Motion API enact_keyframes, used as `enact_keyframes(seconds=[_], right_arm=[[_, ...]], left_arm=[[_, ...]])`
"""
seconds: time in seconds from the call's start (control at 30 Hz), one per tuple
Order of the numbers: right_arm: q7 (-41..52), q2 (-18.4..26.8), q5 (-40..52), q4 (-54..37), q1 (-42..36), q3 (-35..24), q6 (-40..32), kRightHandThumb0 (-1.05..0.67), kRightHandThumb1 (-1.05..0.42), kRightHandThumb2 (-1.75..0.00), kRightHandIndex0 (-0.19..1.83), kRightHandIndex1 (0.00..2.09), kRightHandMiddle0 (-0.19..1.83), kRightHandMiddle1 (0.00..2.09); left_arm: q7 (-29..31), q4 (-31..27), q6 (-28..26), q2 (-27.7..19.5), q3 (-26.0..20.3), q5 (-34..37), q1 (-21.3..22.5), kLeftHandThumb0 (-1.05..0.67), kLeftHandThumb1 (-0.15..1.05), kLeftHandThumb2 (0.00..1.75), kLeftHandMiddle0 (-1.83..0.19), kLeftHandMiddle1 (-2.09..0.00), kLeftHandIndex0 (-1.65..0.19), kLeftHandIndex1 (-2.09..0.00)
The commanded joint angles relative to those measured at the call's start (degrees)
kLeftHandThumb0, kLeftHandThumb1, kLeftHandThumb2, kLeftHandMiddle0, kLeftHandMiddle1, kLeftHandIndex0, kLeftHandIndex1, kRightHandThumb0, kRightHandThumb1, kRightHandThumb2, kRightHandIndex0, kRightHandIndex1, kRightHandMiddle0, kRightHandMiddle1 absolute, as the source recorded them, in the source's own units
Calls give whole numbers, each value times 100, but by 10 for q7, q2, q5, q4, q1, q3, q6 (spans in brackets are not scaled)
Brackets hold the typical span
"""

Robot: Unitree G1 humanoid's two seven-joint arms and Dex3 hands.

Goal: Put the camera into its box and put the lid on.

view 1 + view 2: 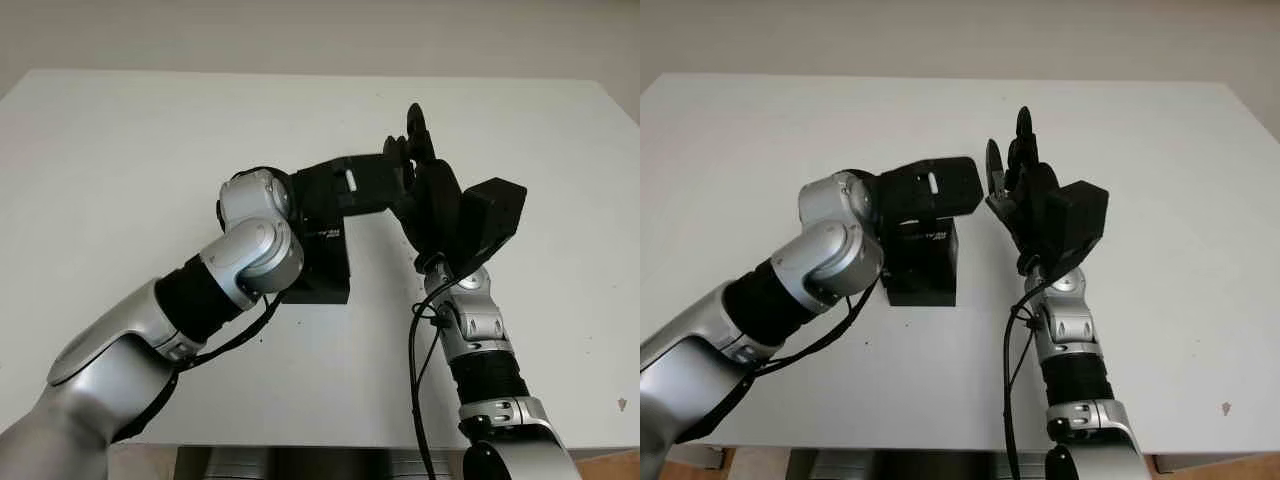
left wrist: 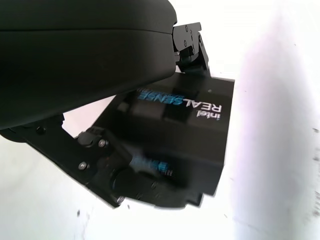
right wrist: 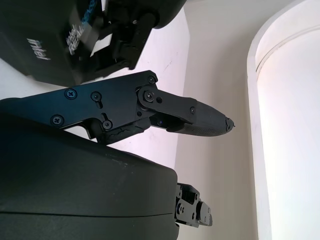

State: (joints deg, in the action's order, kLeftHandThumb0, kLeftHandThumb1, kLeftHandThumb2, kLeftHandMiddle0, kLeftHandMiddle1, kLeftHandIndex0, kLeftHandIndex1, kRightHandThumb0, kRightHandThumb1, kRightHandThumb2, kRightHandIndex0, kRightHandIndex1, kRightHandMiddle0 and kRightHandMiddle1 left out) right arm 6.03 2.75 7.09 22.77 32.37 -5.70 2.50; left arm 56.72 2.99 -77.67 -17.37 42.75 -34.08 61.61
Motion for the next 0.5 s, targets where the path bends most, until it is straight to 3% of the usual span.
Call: enact_keyframes(seconds=[0.0, 0.03, 0.1, 0.13, 0.17, 0.2, 0.27, 0.3, 0.33, 0.4, 0.43, 0.47], right_arm=[[3, 3, 2, 0, 9, -2, 9, -57, -105, -62, -19, 0, -19, 0], [2, 4, 2, -1, 9, -2, 7, -57, -105, -62, -19, 0, -19, 0], [2, 4, 2, -3, 9, -3, 4, -56, -105, -61, -19, 0, -19, 0], [3, 5, 1, -3, 9, -3, 4, -56, -105, -61, -19, 0, -19, 0], [3, 5, 1, -3, 9, -4, 4, -56, -105, -61, -19, 0, -19, 0], [4, 6, 1, -3, 9, -4, 4, -55, -105, -61, -19, 0, -19, 0], [5, 8, 2, -3, 9, -5, 2, -55, -105, -60, -19, 0, -19, 0], [5, 8, 0, -3, 9, -5, 3, -55, -105, -60, -19, 0, -19, 0], [6, 9, 0, -3, 8, -5, 3, -54, -105, -61, -19, 0, -19, 0], [6, 11, -3, -2, 8, -4, 3, -54, -105, -61, -19, 0, -19, 0], [7, 12, -3, -1, 9, -4, 2, -54, -105, -61, -19, 0, -19, 0], [8, 12, -2, 0, 9, -5, 1, -55, -105, -60, -19, 0, -19, 0]], left_arm=[[5, -12, -18, 25, 26, 39, -9, -58, 105, 51, 16, -59, 18, -28], [1, -23, -14, 21, 31, 52, -9, -59, 105, 52, 17, -75, 17, -28], [-9, -39, -3, 14, 37, 75, -10, -60, 105, 56, 19, -77, 16, -88], [-13, -48, 0, 12, 37, 88, -12, -61, 105, 57, 19, -69, 18, -92], [-16, -55, -2, 10, 37, 100, -11, -61, 105, 57, 19, -49, 18, -67], [-21, -60, -4, 9, 39, 111, -10, -62, 105, 57, 17, -36, 19, -54], [-29, -72, -14, 6, 48, 132, -3, -63, 105, 57, 16, -29, 19, -47], [-33, -82, -21, 4, 53, 142, -1, -64, 105, 56, 15, -41, 19, -62], [-39, -89, -27, 3, 57, 152, 1, -64, 105, 54, 18, -86, 19, -114], [-40, -108, -27, -11, 88, 170, 16, -65, 105, 53, 18, -126, 19, -149], [-38, -119, -15, -21, 105, 175, 23, -66, 105, 54, 18, -159, 19, -132], [-36, -130, -5, -30, 119, 180, 31, -66, 105, 55, 17, -176, 19, -134]])
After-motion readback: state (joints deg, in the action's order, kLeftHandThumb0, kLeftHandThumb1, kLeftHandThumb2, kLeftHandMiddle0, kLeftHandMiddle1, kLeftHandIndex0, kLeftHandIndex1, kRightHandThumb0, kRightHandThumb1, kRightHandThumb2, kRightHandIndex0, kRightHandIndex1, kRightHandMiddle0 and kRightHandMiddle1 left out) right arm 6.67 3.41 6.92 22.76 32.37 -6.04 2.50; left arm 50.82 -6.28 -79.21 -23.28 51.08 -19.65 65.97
